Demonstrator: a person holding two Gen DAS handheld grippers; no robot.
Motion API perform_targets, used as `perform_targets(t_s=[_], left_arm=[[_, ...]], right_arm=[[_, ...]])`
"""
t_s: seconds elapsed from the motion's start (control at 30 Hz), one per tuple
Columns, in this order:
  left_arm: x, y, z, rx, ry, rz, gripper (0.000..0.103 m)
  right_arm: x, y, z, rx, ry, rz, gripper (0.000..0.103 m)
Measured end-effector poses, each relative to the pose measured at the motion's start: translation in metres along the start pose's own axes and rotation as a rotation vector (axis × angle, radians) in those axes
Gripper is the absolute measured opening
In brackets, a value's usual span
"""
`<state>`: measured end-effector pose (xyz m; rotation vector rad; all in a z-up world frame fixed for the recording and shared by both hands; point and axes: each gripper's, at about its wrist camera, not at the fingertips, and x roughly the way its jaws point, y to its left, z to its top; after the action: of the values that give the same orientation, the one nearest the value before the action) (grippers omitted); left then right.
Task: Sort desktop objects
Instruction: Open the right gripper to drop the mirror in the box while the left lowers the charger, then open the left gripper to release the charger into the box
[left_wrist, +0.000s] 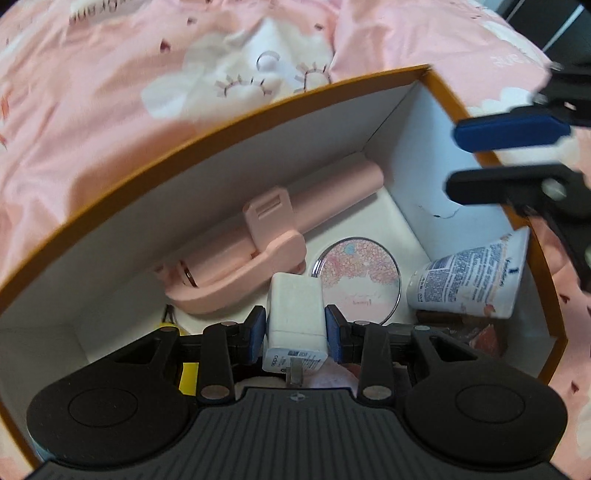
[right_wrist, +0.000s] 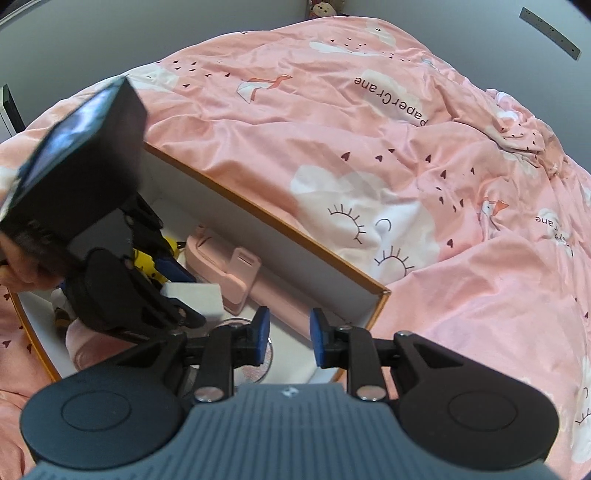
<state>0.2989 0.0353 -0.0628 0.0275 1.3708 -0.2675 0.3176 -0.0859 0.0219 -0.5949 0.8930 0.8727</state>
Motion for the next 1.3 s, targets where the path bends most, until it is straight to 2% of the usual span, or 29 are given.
perform_targets(t_s=[0.13,0.27,0.43,0.53,0.63,0.73,0.87,0.97,1.1,1.3], left_arm=[[0.004,-0.001,0.008,-0.006,0.023,-0.003,0.039],[0.008,-0.002,0.012,-0.037,0.028,-0.071,0.039],[0.009,-0.01,0.012,-0.074,-0.051,-0.088,0.039],[0.009,-0.015,0.009,-0.05,-0.092,-0.055,0.039],[0.011,-0.015,0.006,-0.045,-0.075,-0.061,0.039],[0.012,-0.011,0.005,-0.075,-0.043,-0.104,0.04],[-0.001,-0.008,0.001,-0.086,-0.073,-0.114,0.04],[-0.018,-0.009,-0.006,-0.075,-0.104,-0.095,0.048],[-0.05,-0.014,-0.017,-0.059,-0.186,-0.026,0.048],[-0.094,-0.024,-0.037,-0.078,-0.312,0.033,0.053]], right_arm=[[-0.003,0.001,-0.001,0.0,-0.009,0.003,0.025],[-0.004,-0.001,-0.002,0.011,-0.01,0.0,0.025],[0.0,-0.004,-0.004,0.029,-0.003,0.001,0.025],[0.0,-0.006,-0.006,0.036,-0.001,-0.001,0.025],[0.001,-0.007,-0.008,0.04,0.002,-0.002,0.025],[0.003,-0.008,-0.009,0.049,0.011,0.001,0.025],[0.004,-0.008,-0.011,0.062,0.013,0.009,0.025],[0.002,-0.008,-0.013,0.076,0.011,0.018,0.026],[-0.004,-0.007,-0.015,0.11,0.008,0.035,0.03],[-0.022,0.004,-0.023,0.148,-0.013,0.046,0.035]])
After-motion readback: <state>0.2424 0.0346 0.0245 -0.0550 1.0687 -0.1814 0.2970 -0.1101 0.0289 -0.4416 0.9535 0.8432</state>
